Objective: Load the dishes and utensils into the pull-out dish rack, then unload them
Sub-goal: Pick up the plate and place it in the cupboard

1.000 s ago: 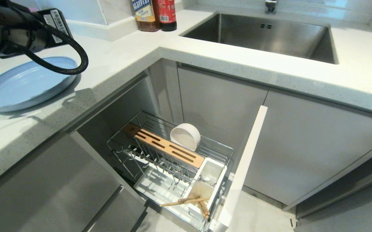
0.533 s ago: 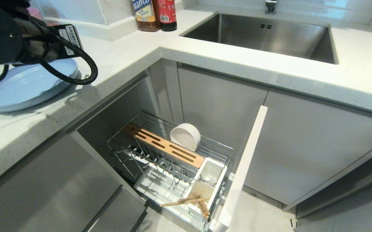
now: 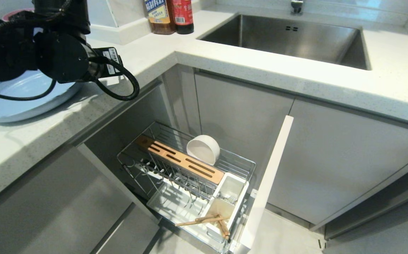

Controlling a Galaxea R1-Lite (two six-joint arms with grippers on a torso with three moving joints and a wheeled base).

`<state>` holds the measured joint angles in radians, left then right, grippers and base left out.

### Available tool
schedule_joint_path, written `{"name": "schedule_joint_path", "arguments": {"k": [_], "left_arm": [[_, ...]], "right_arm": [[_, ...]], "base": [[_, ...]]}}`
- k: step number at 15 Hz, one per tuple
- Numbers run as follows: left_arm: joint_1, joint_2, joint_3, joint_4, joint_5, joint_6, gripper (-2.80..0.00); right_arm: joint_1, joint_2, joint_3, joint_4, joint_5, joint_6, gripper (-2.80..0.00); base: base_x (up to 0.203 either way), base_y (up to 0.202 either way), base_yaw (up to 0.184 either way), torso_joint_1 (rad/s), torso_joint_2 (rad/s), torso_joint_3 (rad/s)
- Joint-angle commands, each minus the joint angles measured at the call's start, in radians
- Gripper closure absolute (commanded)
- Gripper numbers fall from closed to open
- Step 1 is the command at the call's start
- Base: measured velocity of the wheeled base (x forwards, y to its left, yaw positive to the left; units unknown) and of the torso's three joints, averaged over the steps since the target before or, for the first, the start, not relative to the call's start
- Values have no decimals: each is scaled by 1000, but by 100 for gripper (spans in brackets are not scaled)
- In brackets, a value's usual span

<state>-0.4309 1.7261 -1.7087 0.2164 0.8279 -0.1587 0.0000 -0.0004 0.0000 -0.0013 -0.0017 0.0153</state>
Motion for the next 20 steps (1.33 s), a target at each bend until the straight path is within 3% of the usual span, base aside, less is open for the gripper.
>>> {"name": "schedule_joint_path", "arguments": {"k": [1, 10, 16, 20], "left_arm": [[8, 30, -6, 0, 11, -1, -280], [36, 30, -31, 12, 145, 5, -280], [35, 17, -32, 21, 143, -5, -280], [36, -5, -87, 175, 110, -50, -280]], "right_arm": [[0, 0, 2, 0, 0, 0, 0], [0, 0, 2, 0, 0, 0, 0], [0, 0, 2, 0, 0, 0, 0], [0, 0, 2, 0, 0, 0, 0]], "base": [[0, 0, 0, 0, 0, 0], [0, 0, 0, 0, 0, 0], [0, 0, 0, 0, 0, 0], [0, 0, 0, 0, 0, 0]]}}
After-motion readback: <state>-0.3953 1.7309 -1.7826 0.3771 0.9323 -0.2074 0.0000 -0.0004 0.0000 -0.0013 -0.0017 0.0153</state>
